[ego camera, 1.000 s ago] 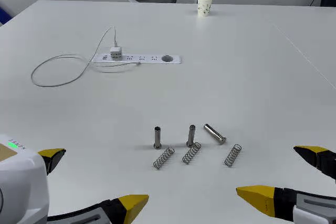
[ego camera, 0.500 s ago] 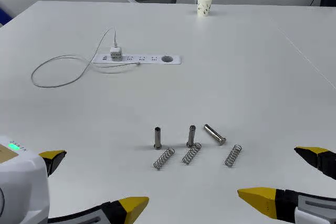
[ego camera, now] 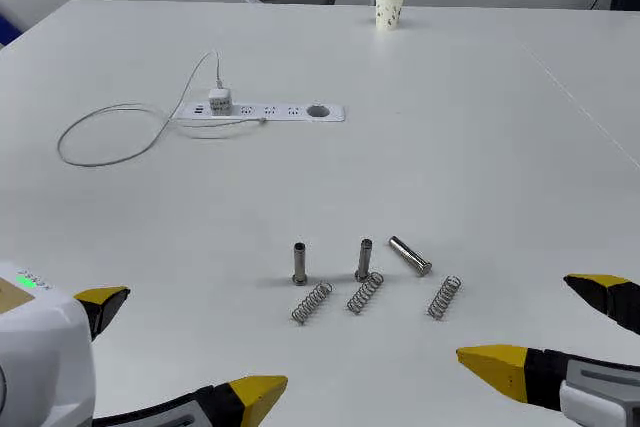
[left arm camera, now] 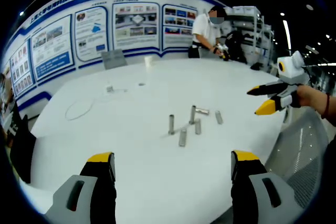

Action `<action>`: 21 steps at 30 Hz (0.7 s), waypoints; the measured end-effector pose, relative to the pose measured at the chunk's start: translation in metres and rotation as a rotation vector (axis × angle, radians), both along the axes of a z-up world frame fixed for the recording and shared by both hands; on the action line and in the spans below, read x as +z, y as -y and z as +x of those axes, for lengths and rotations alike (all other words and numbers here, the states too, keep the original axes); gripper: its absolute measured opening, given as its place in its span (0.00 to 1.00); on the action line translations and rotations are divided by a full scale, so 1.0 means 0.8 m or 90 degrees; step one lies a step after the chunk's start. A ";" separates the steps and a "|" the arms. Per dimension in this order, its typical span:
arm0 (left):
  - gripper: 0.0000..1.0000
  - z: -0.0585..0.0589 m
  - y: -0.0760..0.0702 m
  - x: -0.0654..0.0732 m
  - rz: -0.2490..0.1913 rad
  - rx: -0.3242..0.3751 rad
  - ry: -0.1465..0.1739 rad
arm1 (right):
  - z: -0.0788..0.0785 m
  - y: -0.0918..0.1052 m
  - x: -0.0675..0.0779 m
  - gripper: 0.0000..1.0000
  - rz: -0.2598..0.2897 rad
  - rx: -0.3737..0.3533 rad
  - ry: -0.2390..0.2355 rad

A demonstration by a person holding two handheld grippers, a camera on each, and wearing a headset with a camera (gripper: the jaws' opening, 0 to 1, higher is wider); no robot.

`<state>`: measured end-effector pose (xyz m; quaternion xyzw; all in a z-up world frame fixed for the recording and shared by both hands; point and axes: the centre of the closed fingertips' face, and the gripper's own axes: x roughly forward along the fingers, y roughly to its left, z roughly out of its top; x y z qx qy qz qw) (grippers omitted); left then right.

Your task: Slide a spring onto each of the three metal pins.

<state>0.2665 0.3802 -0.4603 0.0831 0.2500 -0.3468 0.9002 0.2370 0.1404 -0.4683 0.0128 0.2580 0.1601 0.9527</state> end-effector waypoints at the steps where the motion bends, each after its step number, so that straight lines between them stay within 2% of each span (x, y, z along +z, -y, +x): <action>1: 0.93 0.000 0.000 0.000 0.000 0.000 -0.001 | 0.001 0.001 0.000 0.88 0.000 -0.001 -0.001; 9: 0.92 -0.001 0.002 -0.005 -0.004 -0.001 -0.005 | 0.022 0.009 -0.002 0.82 0.003 -0.008 -0.002; 21: 0.91 -0.003 0.009 -0.009 -0.006 -0.007 -0.008 | 0.057 0.013 0.001 0.75 -0.016 0.003 0.001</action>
